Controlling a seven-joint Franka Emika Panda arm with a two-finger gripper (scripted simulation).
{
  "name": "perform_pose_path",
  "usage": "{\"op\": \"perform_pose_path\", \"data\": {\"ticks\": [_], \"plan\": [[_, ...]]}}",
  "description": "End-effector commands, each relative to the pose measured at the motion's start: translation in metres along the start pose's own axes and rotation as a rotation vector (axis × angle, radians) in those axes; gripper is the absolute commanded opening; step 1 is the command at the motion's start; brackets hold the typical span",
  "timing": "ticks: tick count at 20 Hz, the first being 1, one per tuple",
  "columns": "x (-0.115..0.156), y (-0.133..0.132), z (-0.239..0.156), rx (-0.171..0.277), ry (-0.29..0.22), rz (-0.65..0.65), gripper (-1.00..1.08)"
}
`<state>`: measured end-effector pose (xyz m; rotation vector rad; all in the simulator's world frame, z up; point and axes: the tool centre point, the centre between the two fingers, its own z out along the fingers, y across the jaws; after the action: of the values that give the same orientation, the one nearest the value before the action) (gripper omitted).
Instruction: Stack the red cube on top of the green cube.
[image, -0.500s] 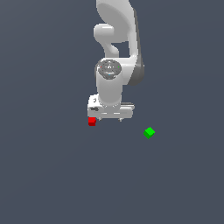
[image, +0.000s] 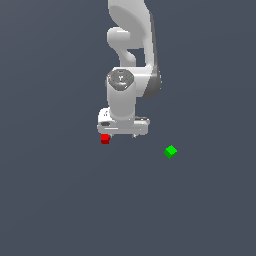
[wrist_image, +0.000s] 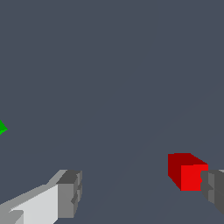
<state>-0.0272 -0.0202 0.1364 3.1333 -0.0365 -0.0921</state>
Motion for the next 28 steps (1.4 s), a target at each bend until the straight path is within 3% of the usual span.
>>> {"op": "perform_pose_path", "data": {"ticks": [1,16,28], "plan": [[-0.006,0.009,0.006,0.0,0.005,-0.003,1.0],[-0.05,0.091,0.061,0.004,0.052,-0.034,1.0],[-0.054,0.103,0.073,0.005,0.057,-0.038,1.0]]}}
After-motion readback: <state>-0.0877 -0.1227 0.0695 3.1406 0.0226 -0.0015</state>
